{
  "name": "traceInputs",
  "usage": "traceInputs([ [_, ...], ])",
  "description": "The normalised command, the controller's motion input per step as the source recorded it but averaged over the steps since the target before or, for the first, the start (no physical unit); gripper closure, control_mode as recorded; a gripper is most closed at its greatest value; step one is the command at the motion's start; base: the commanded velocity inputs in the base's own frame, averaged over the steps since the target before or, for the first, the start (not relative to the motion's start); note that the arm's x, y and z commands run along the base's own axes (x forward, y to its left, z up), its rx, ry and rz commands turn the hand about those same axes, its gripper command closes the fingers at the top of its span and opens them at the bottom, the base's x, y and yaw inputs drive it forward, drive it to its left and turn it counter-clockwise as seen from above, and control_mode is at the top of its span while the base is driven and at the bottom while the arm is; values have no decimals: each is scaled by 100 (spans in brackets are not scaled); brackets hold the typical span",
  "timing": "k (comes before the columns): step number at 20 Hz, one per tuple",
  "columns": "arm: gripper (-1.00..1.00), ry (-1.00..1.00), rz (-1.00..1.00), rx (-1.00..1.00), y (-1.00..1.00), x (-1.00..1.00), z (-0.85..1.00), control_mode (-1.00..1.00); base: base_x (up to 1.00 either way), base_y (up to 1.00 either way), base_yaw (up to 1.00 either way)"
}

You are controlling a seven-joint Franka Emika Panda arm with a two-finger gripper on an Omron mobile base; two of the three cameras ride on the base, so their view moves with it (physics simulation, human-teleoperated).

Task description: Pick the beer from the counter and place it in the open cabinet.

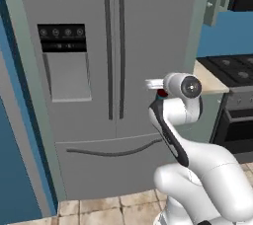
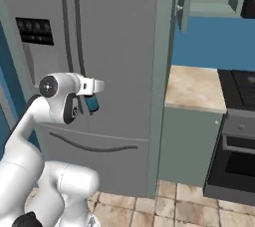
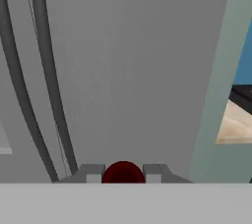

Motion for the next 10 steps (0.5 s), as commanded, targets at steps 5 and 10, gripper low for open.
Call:
traceInputs([
  [5, 100, 0, 0, 0, 0, 0, 0, 100, -5, -100, 0],
  [10, 100, 0, 0, 0, 0, 0, 0, 100, 0, -100, 0],
])
